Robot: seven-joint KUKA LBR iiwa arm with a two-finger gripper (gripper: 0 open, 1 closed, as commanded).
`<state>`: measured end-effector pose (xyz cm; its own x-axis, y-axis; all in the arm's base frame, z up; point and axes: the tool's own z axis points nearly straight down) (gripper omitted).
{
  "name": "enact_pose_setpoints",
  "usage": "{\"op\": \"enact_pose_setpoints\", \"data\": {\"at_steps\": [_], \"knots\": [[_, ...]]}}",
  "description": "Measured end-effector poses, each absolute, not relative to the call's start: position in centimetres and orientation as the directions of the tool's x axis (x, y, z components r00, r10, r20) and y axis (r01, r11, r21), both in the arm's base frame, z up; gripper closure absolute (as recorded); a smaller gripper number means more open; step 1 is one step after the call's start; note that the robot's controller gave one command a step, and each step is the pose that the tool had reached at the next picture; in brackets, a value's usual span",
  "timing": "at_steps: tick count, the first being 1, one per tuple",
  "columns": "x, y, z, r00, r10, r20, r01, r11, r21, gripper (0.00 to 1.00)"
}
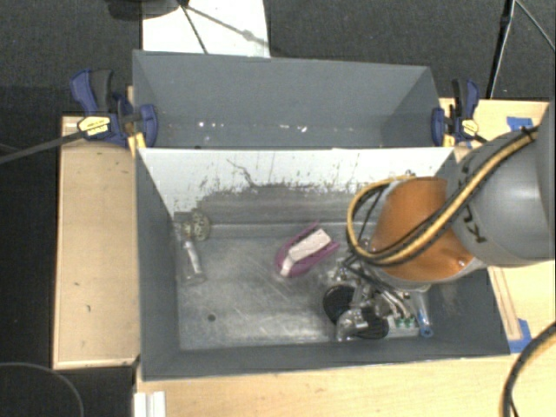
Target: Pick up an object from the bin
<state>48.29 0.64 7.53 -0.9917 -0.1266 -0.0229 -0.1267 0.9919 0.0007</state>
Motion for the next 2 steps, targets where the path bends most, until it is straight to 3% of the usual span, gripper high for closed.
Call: {"op": "enact_pose_setpoints", "data": {"at_steps": [1,2], "knots": [[48.5,0.6,12.5,-0.991,-0.13,-0.007,-0.13,0.991,0.0,1.0],[48.6,0.6,15.1,-0.991,-0.134,-0.005,-0.134,0.991,0.0,1.0]]}}
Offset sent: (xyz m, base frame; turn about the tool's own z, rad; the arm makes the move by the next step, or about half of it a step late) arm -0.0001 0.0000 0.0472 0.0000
